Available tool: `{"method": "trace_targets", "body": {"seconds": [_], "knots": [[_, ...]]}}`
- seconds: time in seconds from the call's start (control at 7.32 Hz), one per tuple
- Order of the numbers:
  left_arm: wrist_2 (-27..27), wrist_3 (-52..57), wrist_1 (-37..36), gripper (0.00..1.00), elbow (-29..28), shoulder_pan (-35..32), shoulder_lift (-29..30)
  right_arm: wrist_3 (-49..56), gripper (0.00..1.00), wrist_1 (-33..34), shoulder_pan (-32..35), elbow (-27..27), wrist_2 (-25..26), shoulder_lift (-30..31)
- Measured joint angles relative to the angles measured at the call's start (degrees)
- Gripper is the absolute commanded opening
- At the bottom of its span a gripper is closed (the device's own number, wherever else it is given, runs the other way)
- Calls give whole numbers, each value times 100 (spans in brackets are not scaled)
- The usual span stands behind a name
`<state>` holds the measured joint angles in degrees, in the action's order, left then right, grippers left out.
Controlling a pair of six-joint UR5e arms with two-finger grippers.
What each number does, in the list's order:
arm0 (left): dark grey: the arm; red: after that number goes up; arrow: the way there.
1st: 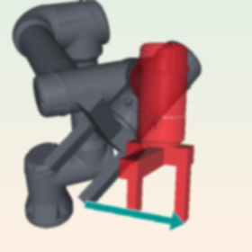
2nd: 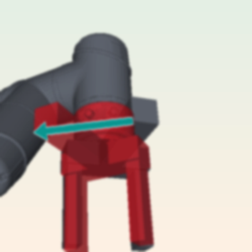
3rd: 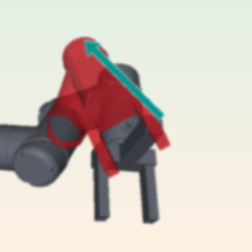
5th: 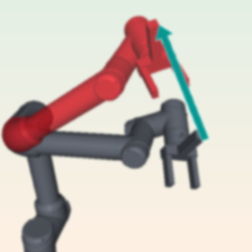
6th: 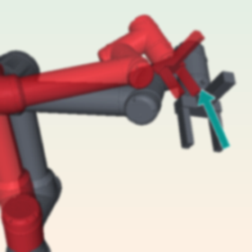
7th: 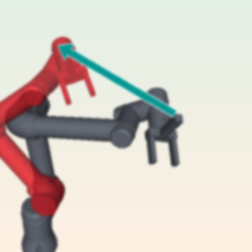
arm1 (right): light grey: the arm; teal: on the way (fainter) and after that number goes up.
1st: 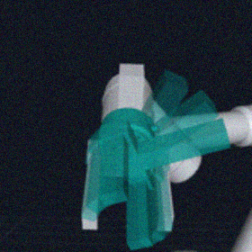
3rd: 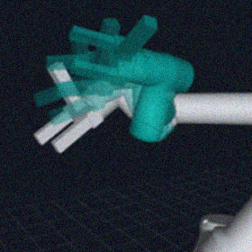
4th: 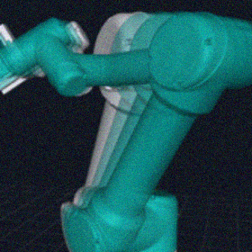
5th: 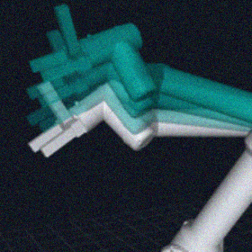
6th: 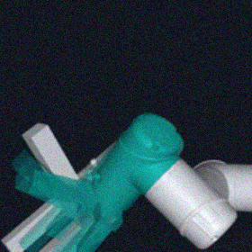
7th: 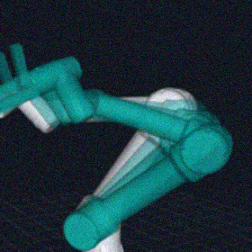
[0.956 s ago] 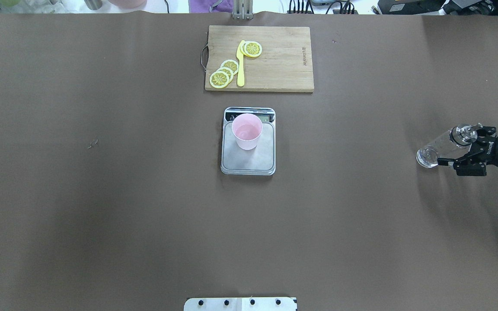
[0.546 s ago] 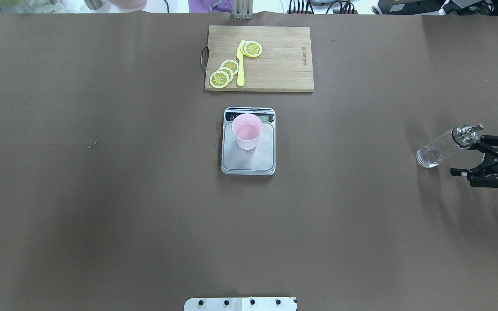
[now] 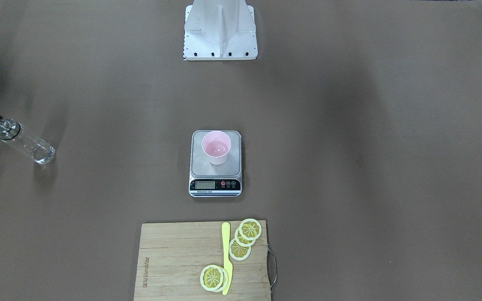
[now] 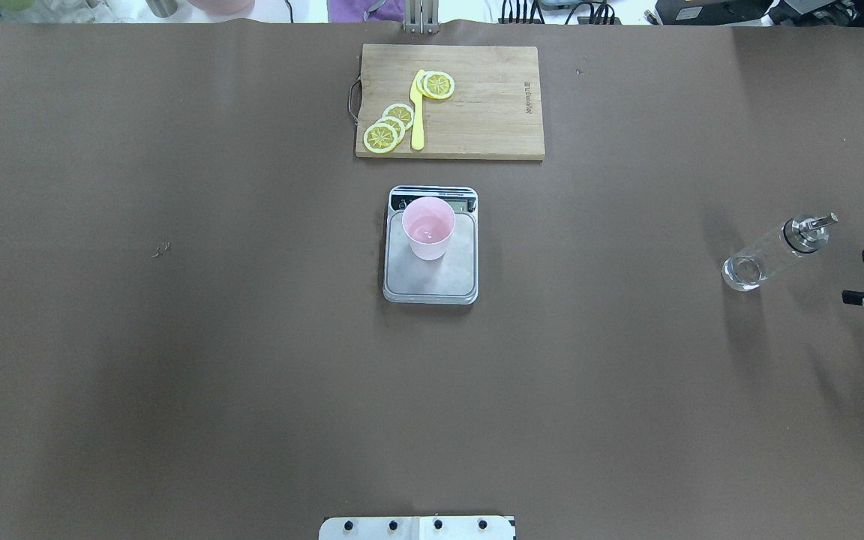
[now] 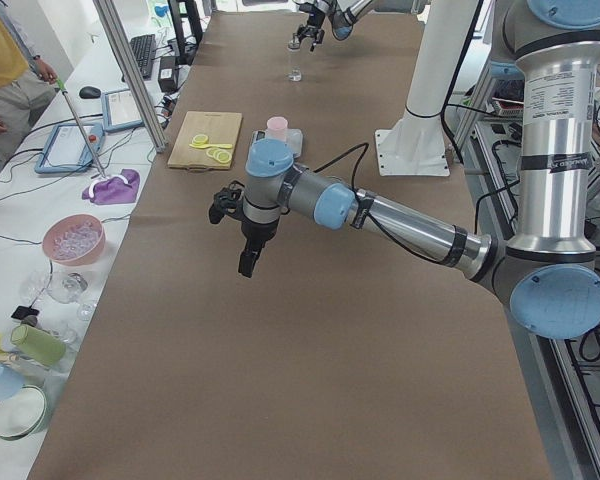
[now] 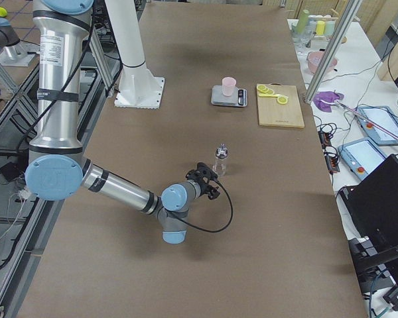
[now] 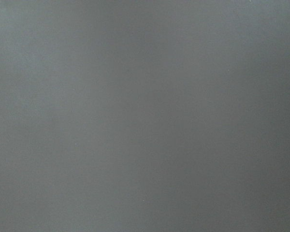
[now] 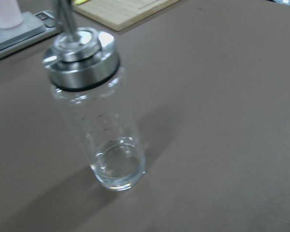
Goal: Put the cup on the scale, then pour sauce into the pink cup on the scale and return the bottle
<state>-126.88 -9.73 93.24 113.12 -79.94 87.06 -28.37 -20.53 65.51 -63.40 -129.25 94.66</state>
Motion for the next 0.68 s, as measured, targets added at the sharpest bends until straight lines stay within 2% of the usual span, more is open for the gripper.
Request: {"method": "trace_targets", "body": {"seconds": [0.41, 0.68], "knots": [[-25, -290, -7, 98, 4, 4, -7, -2, 100, 2079, 807, -27, -130, -448], [-29, -473, -8, 98, 31, 2, -6, 27, 100, 3833, 1038, -93, -336, -1060]]}}
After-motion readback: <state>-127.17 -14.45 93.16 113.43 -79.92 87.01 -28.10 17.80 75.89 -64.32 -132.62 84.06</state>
